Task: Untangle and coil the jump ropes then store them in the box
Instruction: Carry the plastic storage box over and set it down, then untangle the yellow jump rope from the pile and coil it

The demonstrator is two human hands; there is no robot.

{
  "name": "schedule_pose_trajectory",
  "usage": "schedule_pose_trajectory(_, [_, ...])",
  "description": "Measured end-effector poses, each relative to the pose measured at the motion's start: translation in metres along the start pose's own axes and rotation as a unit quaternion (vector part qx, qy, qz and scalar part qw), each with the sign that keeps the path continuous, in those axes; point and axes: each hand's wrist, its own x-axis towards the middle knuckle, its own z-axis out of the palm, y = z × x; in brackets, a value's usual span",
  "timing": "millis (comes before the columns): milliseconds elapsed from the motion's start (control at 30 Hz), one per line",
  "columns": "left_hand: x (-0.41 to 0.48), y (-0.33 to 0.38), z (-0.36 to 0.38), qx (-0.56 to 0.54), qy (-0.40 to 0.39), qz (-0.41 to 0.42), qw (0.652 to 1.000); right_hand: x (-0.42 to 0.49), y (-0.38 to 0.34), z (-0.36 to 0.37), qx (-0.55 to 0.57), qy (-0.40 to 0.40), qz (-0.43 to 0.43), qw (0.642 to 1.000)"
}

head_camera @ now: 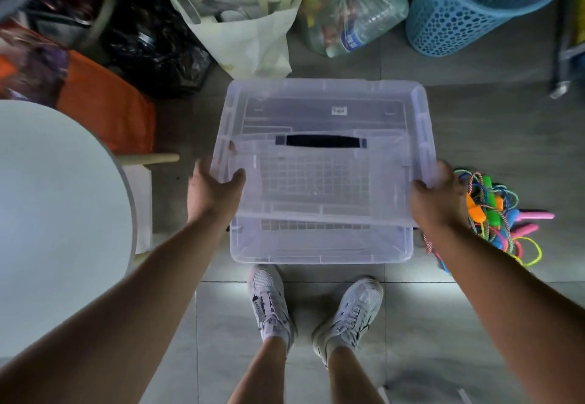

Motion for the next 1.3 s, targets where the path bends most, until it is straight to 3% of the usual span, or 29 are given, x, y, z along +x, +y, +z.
schedule_pose_trajectory(233, [0.063,0.051,0.015,-0.012,-0.007,0.055,0.998,0.065,-0.047,0.015,0.084,0.009,-0.089,0.992])
schedule_pose_trajectory(400, [0.104,0.050,0.034,-0.038,-0.037,0.063,0.997,0.099,-0.051,0.048,0.124,-0.028,-0.098,0.987])
schedule_pose_trajectory(633, [0.128,0.023,0.055,-0.007,-0.115,0.106,0.988,0.121,-0.039,0.076,0.073,0.002,-0.138,0.988])
schedule_pose_trajectory(800, [0.125,0.023,0.063,0.075,-0.090,0.126,0.985,0.120,-0.041,0.086,-0.044,0.057,-0.189,0.979])
schedule_pose_trajectory(933, [0.113,0.032,0.060,0.139,-0.046,0.187,0.971,0.107,-0.038,0.086,-0.107,0.094,-0.261,0.955])
schedule_pose_trajectory(1133, [0.082,0.041,0.046,0.122,-0.036,0.242,0.962,0.074,-0.030,0.075,-0.084,0.067,-0.310,0.945])
schedule_pose_trajectory(1300, [0.035,0.044,0.025,0.118,-0.073,0.220,0.965,0.019,-0.010,0.049,-0.068,0.018,-0.276,0.958])
